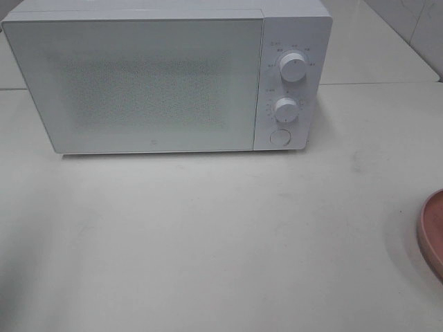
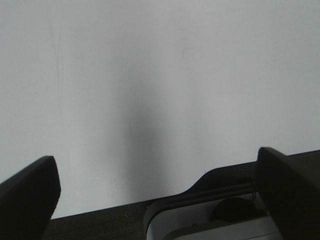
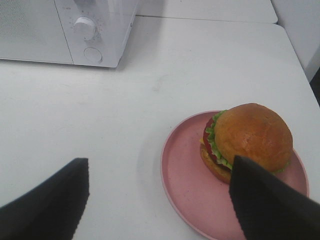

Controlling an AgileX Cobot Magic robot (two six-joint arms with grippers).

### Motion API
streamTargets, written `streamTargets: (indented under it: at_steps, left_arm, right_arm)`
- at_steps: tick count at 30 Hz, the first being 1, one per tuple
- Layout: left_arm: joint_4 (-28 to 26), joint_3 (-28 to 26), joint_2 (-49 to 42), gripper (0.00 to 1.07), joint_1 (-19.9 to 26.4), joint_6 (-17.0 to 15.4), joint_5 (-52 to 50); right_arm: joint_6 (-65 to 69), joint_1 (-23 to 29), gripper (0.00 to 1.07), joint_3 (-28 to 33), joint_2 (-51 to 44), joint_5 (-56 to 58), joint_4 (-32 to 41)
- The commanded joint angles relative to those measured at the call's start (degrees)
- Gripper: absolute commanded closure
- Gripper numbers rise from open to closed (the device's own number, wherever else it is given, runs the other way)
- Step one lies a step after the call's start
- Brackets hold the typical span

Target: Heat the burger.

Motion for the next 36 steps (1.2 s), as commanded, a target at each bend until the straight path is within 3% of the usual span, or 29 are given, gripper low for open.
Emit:
streamTargets:
  at_steps: [1, 7, 19, 30, 36]
  left_arm:
    - [0.57, 4.01, -7.68, 0.07, 0.23, 0.0, -3.32]
    - [2.75, 7.91, -18.16, 0.07, 0.23, -0.11, -4.18]
    - [2.58, 9.34, -35.58, 0.08, 0.23, -0.46, 0.29]
    - [2.92, 9.34, -46.01, 0.08, 0.23, -0.4, 0.23]
    - [3.09, 9.34, -45.55, 0.08, 0.23, -0.52, 0.23]
  right_arm:
    - [-0.06, -0.17, 0.32, 0.11, -1.6, -0.69, 0.0]
    - [-0.06, -0.17, 0.32, 0.11, -1.6, -0.69, 0.0]
    - [-0.06, -0.17, 0.32, 0.11, -1.6, -0.69, 0.0]
    - [-0.06, -0.17, 0.32, 0.11, -1.6, -0.69, 0.0]
    - [0.0, -0.17, 0.32, 0.11, -1.55, -0.69, 0.0]
